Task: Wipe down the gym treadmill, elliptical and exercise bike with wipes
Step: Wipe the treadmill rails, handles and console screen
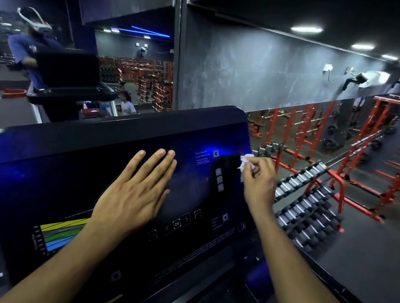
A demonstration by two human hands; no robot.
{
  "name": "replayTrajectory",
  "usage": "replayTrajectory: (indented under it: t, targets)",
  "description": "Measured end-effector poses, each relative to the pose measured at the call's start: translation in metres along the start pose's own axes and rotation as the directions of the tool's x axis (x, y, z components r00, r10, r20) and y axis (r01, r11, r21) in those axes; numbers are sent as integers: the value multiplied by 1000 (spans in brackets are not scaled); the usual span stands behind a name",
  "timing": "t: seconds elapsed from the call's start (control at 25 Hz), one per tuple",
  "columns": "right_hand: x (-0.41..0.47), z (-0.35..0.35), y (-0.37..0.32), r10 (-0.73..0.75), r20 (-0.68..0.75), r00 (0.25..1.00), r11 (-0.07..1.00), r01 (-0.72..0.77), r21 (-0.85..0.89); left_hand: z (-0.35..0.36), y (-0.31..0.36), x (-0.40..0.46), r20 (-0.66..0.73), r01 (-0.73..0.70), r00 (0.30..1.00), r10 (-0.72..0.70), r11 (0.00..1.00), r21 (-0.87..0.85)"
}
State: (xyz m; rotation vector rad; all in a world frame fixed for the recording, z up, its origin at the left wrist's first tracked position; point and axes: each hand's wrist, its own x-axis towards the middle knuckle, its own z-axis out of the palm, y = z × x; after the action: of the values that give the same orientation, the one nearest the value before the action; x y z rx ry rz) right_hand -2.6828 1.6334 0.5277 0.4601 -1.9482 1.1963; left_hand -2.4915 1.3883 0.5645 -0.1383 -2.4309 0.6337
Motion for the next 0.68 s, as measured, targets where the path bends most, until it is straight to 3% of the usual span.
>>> replayTrajectory:
  t: [0.12,0.24,0.44,0.56,0.68]
  targets:
    - [11,2,25,89,33,996,994,-86,-71,0,0,0,-2,0,1000,0,1000,3]
    - [-7,18,12,67,14,998,997,-66,-44,1,1,0,-2,9,1000,-9,1000,4]
    - [-84,40,-47,-247,132,960,969,245,32,-1,2,-1,-6,9,1000,-9,1000,19]
    - [-78,36,-40,-348,188,918,937,347,42,-3,3,-1,-4,11,1000,-11,1000,24]
    - [-37,23,-2,-227,120,967,973,231,-26,-2,4,-2,-4,15,1000,-15,1000,26]
